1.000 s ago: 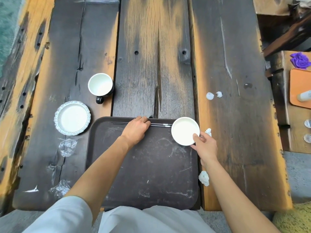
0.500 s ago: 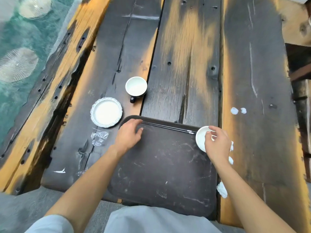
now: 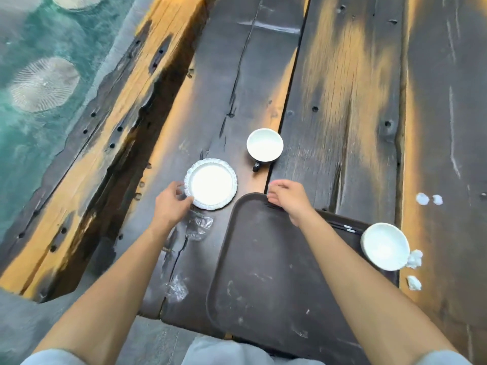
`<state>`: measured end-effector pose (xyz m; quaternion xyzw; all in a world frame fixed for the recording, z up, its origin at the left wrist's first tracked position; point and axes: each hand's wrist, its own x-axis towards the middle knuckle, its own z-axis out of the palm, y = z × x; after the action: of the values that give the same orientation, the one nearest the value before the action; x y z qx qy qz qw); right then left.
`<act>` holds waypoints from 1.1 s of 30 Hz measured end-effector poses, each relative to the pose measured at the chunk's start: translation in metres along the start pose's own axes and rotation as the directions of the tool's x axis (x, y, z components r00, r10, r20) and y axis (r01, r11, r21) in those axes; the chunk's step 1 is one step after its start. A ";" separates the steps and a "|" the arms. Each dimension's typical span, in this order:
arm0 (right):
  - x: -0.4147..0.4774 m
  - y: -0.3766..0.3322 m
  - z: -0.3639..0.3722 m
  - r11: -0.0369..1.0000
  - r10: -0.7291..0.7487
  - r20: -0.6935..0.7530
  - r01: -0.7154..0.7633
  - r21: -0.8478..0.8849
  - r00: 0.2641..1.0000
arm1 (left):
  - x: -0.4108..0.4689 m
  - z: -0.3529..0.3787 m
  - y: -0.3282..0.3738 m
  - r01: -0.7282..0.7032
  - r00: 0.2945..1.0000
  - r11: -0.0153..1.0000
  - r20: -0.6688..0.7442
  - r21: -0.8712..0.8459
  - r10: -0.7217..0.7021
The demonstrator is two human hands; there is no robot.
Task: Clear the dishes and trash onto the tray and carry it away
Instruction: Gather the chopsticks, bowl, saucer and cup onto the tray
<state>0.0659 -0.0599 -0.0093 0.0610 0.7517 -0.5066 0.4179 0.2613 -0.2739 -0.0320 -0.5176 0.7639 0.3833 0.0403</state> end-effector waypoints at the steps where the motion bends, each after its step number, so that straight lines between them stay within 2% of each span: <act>1: 0.005 -0.006 0.008 0.999 0.022 0.011 -0.022 0.040 1.000 | 0.007 -0.001 -0.002 0.045 0.999 0.998 0.026 -0.033 -0.044; 7: 0.034 -0.025 0.037 0.971 0.106 0.032 -0.110 0.214 0.994 | 0.038 0.010 -0.004 0.245 0.966 0.890 0.170 -0.383 -0.193; 14: 0.056 -0.027 0.059 0.913 0.234 0.024 -0.228 0.337 0.972 | 0.059 0.015 -0.012 0.295 0.952 0.821 0.219 -0.488 -0.212; 20: 0.051 -0.027 0.064 0.923 0.184 -0.128 -0.126 0.363 0.975 | 0.064 0.006 -0.016 0.271 0.956 0.795 0.248 -0.542 -0.157; 25: 0.044 -0.036 0.049 0.901 0.159 -0.222 -0.050 0.430 0.962 | 0.058 -0.004 0.002 0.212 0.974 0.791 0.192 -0.574 -0.122; 33: -0.005 -0.032 0.025 0.856 0.124 -0.167 -0.020 0.516 0.978 | 0.018 -0.007 0.024 0.178 0.982 0.739 0.163 -0.650 -0.094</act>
<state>0.0665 -0.0941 0.0138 0.2472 0.6243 -0.6635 0.3301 0.2356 -0.2876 -0.0226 -0.5287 0.5349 0.6551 -0.0718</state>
